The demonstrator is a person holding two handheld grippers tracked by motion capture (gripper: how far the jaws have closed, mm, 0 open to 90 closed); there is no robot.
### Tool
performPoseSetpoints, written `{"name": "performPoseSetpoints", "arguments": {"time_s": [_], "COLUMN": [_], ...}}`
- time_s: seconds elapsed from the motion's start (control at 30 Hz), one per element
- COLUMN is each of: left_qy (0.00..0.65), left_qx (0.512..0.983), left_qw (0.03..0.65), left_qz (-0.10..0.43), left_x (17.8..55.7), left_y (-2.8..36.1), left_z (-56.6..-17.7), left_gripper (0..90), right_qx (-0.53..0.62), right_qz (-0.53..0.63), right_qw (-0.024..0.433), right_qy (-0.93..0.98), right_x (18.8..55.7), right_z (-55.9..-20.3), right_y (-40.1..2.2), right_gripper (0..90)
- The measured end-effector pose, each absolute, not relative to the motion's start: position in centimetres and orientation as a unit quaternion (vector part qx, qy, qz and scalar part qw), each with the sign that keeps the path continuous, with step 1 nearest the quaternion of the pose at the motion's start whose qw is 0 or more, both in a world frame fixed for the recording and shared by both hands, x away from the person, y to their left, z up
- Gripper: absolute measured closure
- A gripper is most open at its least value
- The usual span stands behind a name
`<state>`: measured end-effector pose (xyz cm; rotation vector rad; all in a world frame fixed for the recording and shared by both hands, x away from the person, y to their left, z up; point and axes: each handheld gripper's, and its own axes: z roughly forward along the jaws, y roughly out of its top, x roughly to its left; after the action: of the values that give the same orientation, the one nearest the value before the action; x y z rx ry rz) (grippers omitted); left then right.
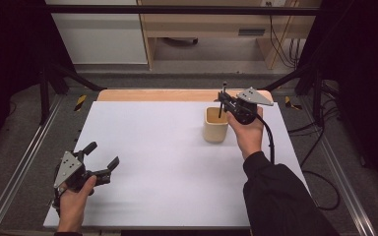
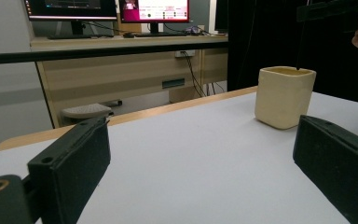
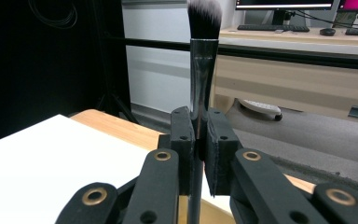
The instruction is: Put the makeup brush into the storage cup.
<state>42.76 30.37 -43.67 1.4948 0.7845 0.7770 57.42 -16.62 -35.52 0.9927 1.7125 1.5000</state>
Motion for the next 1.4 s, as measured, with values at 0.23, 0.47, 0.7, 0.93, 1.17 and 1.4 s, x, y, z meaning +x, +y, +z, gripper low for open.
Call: {"name": "performPoseSetpoints", "arguments": {"time_s": [0.23, 0.47, 0.7, 0.93, 1.17, 1.4], "left_qy": [0.337, 0.338, 0.338, 0.338, 0.338, 0.336], "left_qx": [0.643, 0.64, 0.641, 0.643, 0.643, 0.646], "left_qw": [0.601, 0.603, 0.603, 0.601, 0.601, 0.599], "left_qz": [0.334, 0.334, 0.335, 0.334, 0.334, 0.333], "left_x": [42.7, 42.7, 42.7, 42.7, 42.7, 42.7], "left_y": [30.4, 30.6, 30.7, 30.6, 30.5, 30.3], "left_z": [-43.6, -43.6, -43.6, -43.6, -43.6, -43.7], "left_gripper": [3.7, 3.2, 3.1, 3.1, 3.1, 3.1], "right_qx": [0.378, 0.379, 0.381, 0.383, 0.386, 0.384], "right_qz": [0.568, 0.564, 0.558, 0.556, 0.553, 0.548], "right_qw": [0.321, 0.318, 0.319, 0.316, 0.313, 0.313], "right_qy": [0.657, 0.661, 0.664, 0.667, 0.668, 0.674], "right_x": [57.3, 57.4, 57.4, 57.5, 57.4, 57.3], "right_z": [-36.1, -36.7, -37.2, -37.7, -38.1, -38.3], "right_y": [-16.5, -16.4, -16.4, -16.5, -16.6, -16.5], "right_gripper": [83.5, 83.5, 83.5, 83.5, 83.5, 83.4]}}
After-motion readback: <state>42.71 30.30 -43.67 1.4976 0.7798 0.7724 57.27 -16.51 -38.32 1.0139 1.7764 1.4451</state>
